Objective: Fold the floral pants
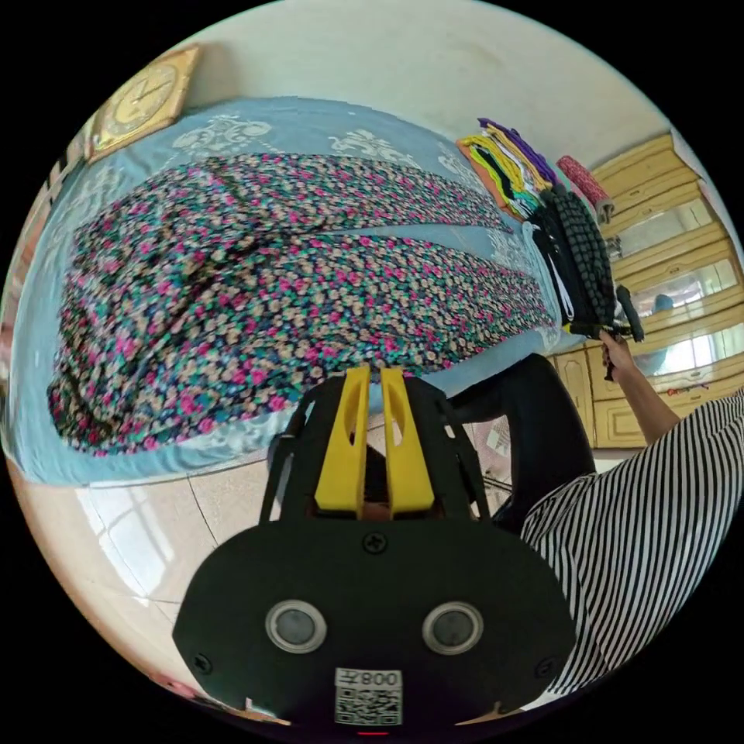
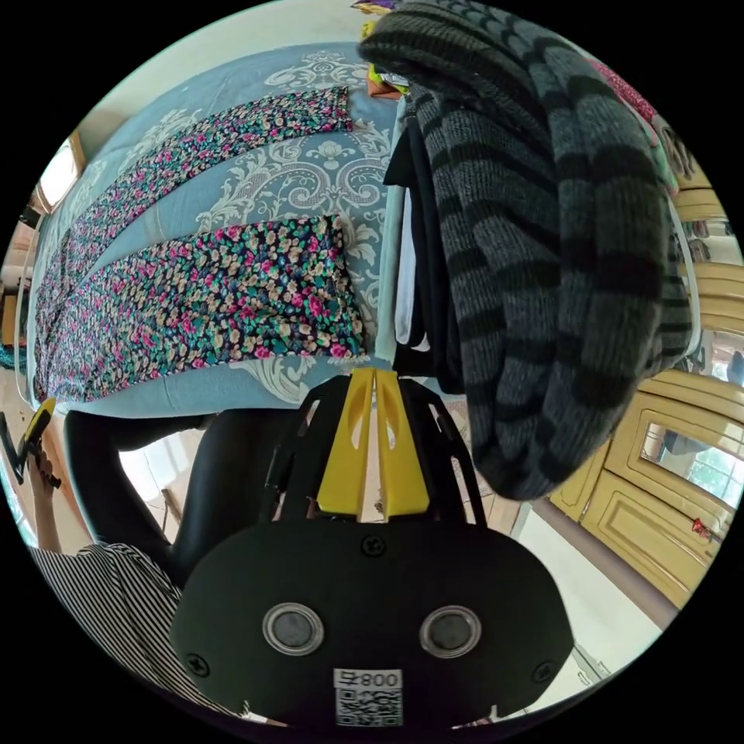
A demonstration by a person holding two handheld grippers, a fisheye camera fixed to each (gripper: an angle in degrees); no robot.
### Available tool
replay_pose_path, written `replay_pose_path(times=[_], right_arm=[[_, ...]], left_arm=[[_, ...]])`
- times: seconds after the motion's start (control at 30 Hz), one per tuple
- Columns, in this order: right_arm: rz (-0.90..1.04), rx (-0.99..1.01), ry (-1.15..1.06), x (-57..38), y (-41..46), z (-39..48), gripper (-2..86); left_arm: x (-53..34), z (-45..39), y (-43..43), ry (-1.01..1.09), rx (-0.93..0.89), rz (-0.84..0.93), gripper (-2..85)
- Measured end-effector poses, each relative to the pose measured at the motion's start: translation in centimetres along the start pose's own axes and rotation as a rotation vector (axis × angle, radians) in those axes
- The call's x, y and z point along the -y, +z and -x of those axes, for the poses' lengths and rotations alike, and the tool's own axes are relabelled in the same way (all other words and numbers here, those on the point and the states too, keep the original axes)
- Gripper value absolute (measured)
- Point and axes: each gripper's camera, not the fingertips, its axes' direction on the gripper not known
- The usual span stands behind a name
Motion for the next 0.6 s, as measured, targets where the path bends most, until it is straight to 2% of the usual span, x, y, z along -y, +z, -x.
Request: replay_pose_path(times=[0.1,0.17,0.27,0.33,0.4,0.43,0.6], right_arm=[[-0.058,0.063,-0.055,-1.0,-2.7,2.9,0.0],[-0.114,0.187,-0.182,-0.9,-5.1,8.2,0.1],[-0.152,0.223,-0.407,0.1,-7.1,17.6,0.1],[-0.150,0.209,-0.529,0.6,-7.3,23.3,0.1],[-0.111,0.180,-0.642,0.9,-6.3,28.0,0.1],[-0.067,0.088,-0.691,0.9,-5.0,30.4,0.0],[-0.223,-0.046,-0.750,-1.3,-6.1,32.7,0.1]], left_arm=[[-3.5,6.2,-1.9,-0.197,0.072,-0.084,2.1],[-5.4,10.0,-2.7,-0.308,0.102,-0.133,1.8],[-7.9,15.7,-2.6,-0.472,0.187,-0.132,1.0],[-9.4,18.8,-1.6,-0.549,0.205,-0.086,0.6],[-11.7,21.7,-1.1,-0.597,0.101,-0.130,0.3],[-12.2,22.2,-1.2,-0.616,0.085,-0.141,0.3],[-16.1,25.8,-1.8,-0.660,0.105,-0.255,0.1]])
